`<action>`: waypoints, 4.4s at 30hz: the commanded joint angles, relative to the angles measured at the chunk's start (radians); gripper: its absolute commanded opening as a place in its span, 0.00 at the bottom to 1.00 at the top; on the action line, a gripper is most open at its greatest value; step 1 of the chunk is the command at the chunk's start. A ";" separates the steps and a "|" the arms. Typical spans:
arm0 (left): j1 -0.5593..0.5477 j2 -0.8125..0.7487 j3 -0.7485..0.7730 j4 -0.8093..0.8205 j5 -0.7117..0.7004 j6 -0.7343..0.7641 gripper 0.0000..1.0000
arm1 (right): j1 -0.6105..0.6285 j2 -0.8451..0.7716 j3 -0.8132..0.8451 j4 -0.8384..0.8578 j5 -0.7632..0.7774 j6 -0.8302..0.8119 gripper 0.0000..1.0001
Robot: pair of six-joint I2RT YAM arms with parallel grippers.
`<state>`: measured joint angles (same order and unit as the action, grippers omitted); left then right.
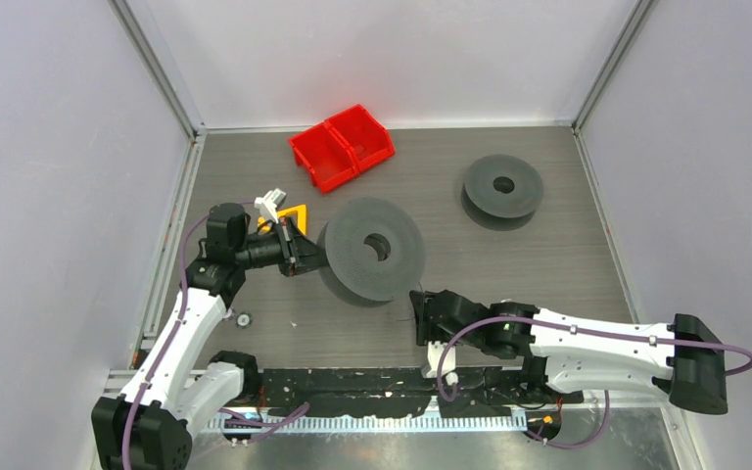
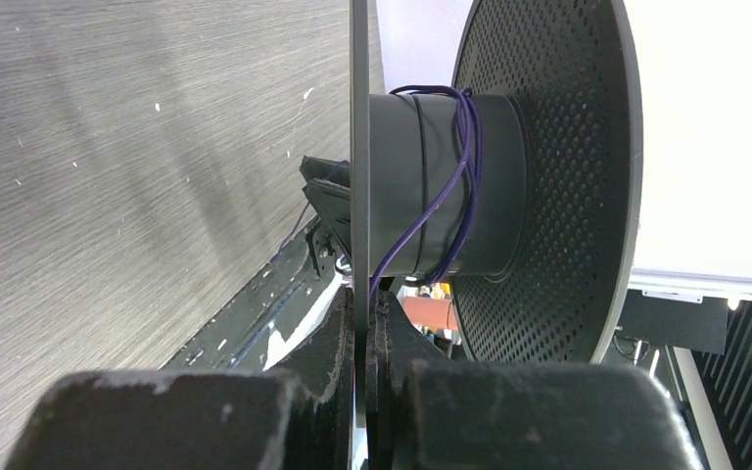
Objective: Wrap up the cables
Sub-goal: Wrap the cable around the cable reel.
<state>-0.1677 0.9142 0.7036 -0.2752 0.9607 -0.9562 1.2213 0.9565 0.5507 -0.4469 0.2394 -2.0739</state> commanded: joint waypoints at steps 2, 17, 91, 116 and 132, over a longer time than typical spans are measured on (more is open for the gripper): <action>0.007 -0.021 0.039 0.045 0.074 0.001 0.00 | -0.002 0.032 0.033 0.055 0.031 -0.084 0.47; 0.014 -0.093 -0.026 0.250 -0.132 -0.100 0.00 | 0.072 0.050 0.140 0.397 -0.220 0.750 0.05; -0.546 -0.339 -0.441 0.634 -1.236 0.625 0.00 | -0.200 0.648 0.718 0.293 0.185 2.755 0.05; -0.605 -0.185 -0.155 0.280 -1.408 0.617 0.00 | -0.342 0.740 0.707 0.215 0.072 2.955 0.16; -0.606 -0.034 0.051 0.044 -1.373 0.621 0.00 | -0.389 0.700 0.624 0.287 -0.046 2.898 0.21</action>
<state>-0.7776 0.8845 0.6991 -0.3260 -0.3828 -0.3153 0.8310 1.6951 1.2114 -0.1558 0.2501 0.8616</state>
